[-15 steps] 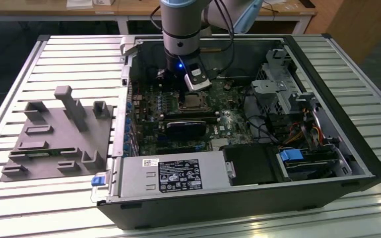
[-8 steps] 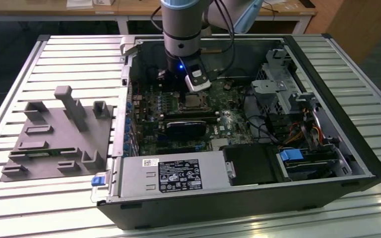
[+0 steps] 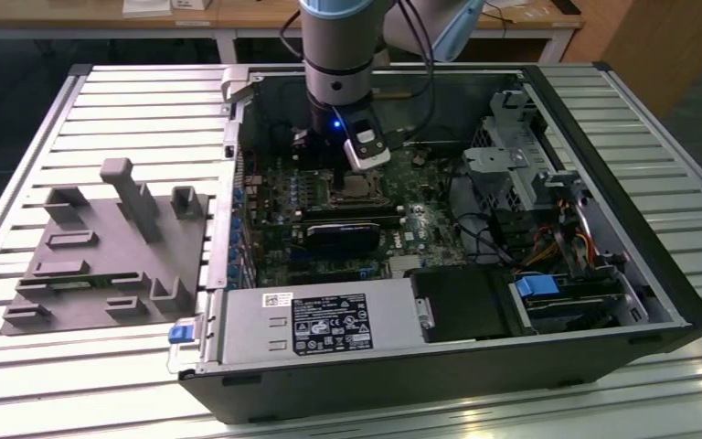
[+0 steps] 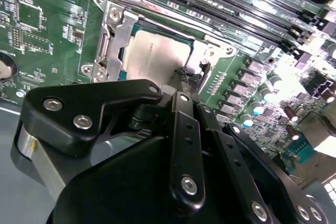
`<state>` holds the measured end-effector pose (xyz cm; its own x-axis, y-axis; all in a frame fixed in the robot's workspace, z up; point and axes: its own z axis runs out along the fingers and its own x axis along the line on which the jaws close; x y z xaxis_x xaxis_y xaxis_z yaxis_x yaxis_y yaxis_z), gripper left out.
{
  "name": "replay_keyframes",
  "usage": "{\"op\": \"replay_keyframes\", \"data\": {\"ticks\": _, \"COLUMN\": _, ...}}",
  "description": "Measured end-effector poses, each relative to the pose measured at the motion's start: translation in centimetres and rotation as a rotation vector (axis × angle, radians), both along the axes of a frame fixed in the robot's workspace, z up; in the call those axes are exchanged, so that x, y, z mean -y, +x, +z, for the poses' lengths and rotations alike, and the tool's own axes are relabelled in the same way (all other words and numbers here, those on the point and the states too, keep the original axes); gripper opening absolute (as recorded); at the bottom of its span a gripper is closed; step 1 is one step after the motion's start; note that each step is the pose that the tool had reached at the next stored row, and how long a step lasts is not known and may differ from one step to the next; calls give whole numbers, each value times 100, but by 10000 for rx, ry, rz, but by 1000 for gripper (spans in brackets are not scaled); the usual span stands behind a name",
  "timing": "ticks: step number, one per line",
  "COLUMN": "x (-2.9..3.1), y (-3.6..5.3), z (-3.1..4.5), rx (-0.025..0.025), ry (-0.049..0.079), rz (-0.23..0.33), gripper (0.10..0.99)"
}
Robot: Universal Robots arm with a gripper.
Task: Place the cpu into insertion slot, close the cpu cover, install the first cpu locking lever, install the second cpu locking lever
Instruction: 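Close the cpu cover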
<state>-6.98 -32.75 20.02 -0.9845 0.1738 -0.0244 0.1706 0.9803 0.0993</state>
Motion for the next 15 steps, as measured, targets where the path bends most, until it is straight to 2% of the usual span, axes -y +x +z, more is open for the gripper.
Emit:
{"op": "replay_keyframes", "data": {"ticks": 9, "x": 0, "y": 0, "z": 17, "rx": 1, "ry": 40, "rz": -1, "gripper": 102}}
{"op": "replay_keyframes", "data": {"ticks": 15, "x": 5, "y": -24, "z": 18, "rx": 14, "ry": 137, "rz": 0, "gripper": 102}}
